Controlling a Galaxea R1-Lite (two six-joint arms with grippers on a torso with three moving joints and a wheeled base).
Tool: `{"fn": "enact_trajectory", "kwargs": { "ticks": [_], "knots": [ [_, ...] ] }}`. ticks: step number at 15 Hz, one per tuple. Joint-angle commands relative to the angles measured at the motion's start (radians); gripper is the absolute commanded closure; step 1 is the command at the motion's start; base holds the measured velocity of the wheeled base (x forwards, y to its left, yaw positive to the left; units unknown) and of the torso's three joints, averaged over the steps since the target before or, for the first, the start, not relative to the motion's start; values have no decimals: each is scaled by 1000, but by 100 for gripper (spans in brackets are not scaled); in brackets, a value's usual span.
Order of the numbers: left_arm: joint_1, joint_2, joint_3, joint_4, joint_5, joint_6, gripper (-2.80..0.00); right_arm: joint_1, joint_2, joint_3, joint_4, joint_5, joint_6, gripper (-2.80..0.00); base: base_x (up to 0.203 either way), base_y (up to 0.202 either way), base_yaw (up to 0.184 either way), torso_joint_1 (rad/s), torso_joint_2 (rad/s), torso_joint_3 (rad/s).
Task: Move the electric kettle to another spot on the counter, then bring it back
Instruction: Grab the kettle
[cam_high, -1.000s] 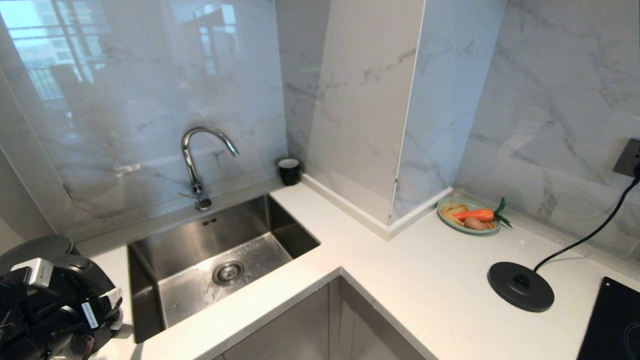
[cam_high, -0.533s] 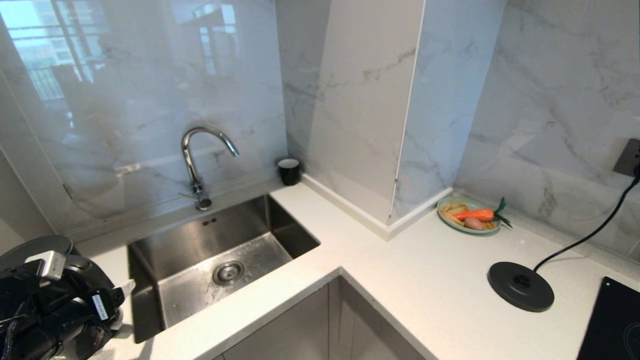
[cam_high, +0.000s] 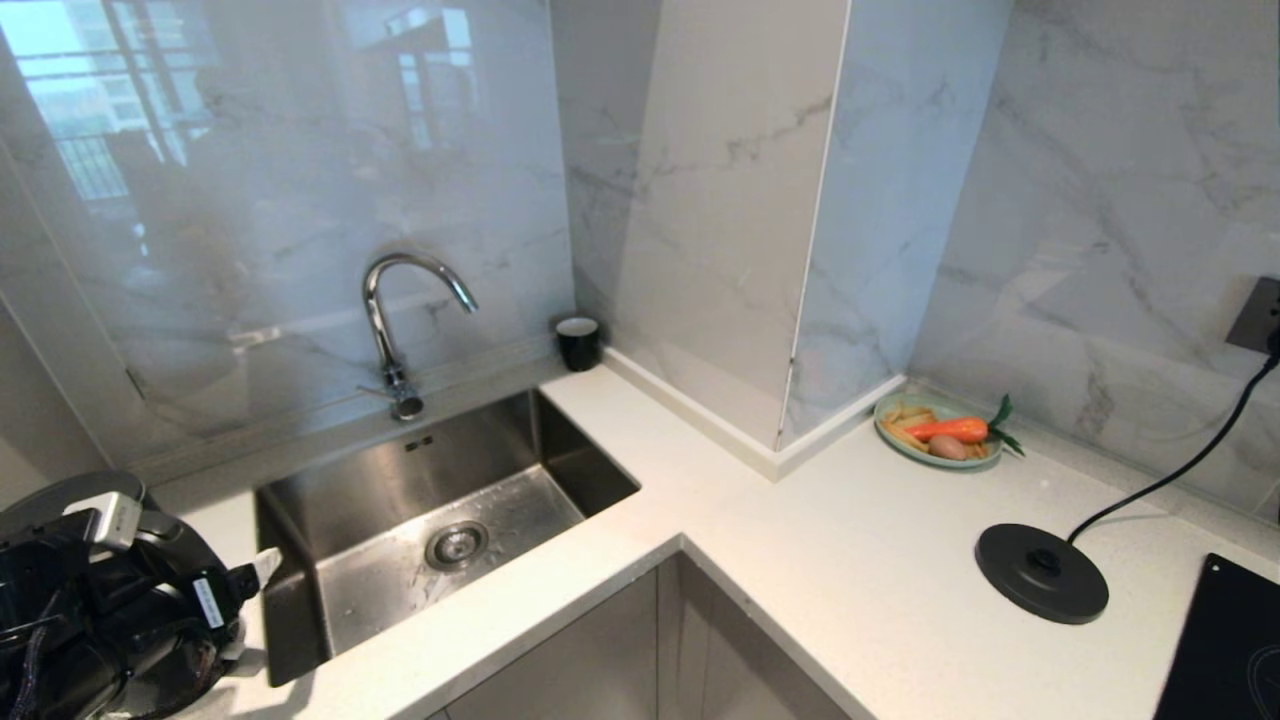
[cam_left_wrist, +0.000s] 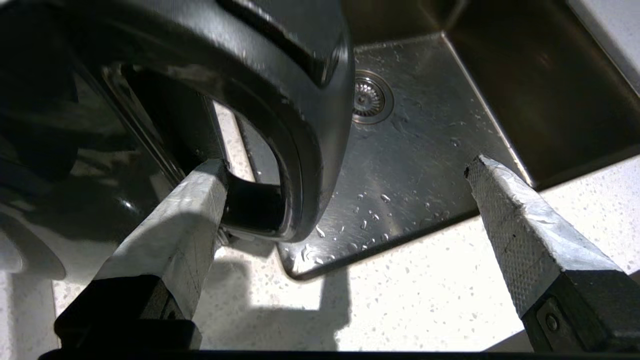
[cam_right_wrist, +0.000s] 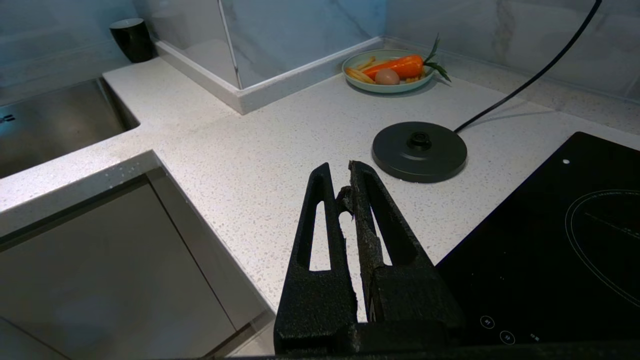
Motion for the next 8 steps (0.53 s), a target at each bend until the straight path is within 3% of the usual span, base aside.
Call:
{"fn": "enact_trajectory", "kwargs": {
  "ticks": [1,8],
  "knots": [
    [-7,-5,-8,-8,-1,-2,-280,0,0,0,0,0,0,0,0,0,0,0,0,0],
    [-11,6,-16,-8,-21,-2,-280,0,0,0,0,0,1,0,0,0,0,0,0,0]
  ]
}}
